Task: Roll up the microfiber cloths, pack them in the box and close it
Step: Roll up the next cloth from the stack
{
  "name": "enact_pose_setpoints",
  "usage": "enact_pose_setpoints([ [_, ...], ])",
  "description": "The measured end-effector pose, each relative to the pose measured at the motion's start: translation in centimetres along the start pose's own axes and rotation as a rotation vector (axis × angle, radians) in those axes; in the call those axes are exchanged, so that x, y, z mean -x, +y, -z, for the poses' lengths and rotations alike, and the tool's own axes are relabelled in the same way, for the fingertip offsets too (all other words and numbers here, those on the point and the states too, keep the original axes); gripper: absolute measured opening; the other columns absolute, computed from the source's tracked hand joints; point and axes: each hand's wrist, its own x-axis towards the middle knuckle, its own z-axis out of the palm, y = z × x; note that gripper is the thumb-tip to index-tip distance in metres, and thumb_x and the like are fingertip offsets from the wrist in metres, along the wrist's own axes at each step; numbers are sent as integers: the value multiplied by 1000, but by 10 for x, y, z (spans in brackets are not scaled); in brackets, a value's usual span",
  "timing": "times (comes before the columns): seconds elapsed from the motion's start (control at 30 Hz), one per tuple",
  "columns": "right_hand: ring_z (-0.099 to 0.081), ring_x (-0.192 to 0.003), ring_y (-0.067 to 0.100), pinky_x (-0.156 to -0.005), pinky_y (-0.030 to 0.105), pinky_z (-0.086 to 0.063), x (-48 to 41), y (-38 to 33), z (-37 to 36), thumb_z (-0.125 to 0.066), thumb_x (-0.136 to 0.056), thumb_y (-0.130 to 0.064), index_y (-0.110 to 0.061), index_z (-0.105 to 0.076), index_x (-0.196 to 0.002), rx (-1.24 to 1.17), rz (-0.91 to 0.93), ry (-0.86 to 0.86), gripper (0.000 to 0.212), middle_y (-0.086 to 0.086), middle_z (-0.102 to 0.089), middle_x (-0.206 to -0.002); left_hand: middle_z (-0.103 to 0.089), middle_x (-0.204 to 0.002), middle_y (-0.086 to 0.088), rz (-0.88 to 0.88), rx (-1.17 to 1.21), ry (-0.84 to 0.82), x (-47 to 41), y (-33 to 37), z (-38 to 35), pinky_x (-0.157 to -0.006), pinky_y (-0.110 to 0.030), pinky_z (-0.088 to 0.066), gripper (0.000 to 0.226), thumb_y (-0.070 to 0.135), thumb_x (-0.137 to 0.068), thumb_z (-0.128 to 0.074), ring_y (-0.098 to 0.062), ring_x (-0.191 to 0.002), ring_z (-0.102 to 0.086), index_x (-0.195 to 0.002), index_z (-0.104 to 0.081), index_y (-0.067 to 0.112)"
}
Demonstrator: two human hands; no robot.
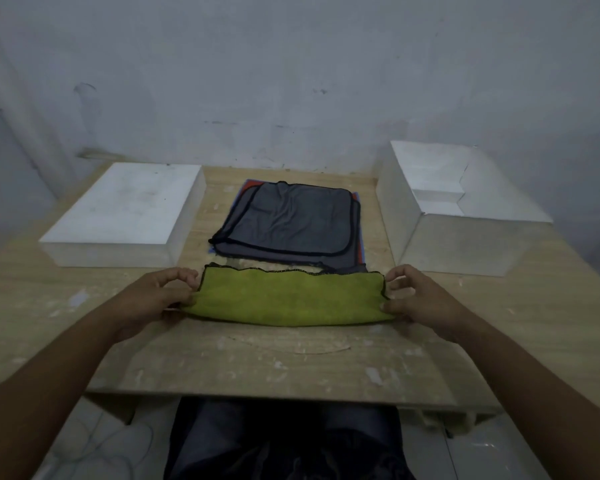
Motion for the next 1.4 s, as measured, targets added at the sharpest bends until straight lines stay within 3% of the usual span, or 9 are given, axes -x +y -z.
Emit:
enact_pose_setpoints([
  [0.17,-49,-53,9,-50,16,-40,2,7,10,-75,-80,-10,-23,-72,-83,152,146,-86,14,-5,-65,-72,-75,-104,-7,-112,-25,-45,-2,-9,4,-74,-23,-55,13,-11,-84,-59,-13,-93,-67,-82,-66,0],
  [0.33,-63,-92,7,-82,23,-48,-1,7,15,-90,-57,-33,-30,-76,-92,287,122,-196,38,-4,-70,-96,-71,-114,1,-147,-129,-170,-4,-12,7,-89,-20,-53,39,-11,-74,-72,-9,-106,-66,-109,-69,7],
  [0.47,-61,-77,12,-68,15,-47,-9,8,18,-88,-63,-14,-32,-71,-88,411,185,-216,35,0,-63,-85,-65,-121,2,-162,-221,-220,-8,-11,10,-80,-15,-54,48,-2,-65,-69,-2,-105,-64,-111,-67,9],
  [0.63,-55,-101,1,-84,12,-44,-13,15,21,-76,-55,-39,-36,-70,-101,573,309,-343,47,-11,-57,-112,-71,-101,0,-275,-400,-71,-13,-7,2,-70,-4,-48,26,-1,-78,-74,5,-82,-66,-101,-72,11],
  [0.73,-53,-102,-1,-84,9,-41,-13,15,18,-78,-66,-24,-35,-74,-89,609,386,-330,26,-12,-58,-111,-75,-87,0,-311,-419,-9,-11,-6,0,-64,-7,-49,16,10,-82,-72,-3,-75,-67,-94,-75,21],
  [0.93,-64,-91,5,-73,14,-50,-18,11,13,-62,-83,-10,-21,-75,-81,266,439,-108,18,-3,-71,-99,-74,-91,-1,-305,-373,5,-9,-4,-3,-69,-30,-47,14,32,-86,-68,-33,-78,-65,-97,-75,29],
  [1.03,-63,-78,8,-69,22,-50,-22,9,7,-55,-90,-1,-13,-72,-80,119,359,-22,23,3,-72,-86,-74,-91,-4,-289,-282,22,-10,0,-11,-72,-24,-49,12,16,-90,-62,-20,-83,-68,-96,-72,19],
  [1.23,-63,-80,21,-78,42,-53,-36,12,-2,-54,-94,-6,-13,-71,-84,-130,226,104,21,10,-68,-82,-71,-95,-10,-201,-136,55,-18,0,-9,-75,-28,-53,17,14,-95,-54,-30,-91,-66,-109,-61,7],
  [1.4,-62,-75,21,-65,32,-51,-46,7,-8,-56,-94,-9,-20,-69,-88,-119,215,196,18,5,-68,-77,-63,-115,-14,-163,-149,206,-27,-3,-12,-80,-45,-53,30,19,-96,-54,-20,-88,-63,-125,-46,17],
])
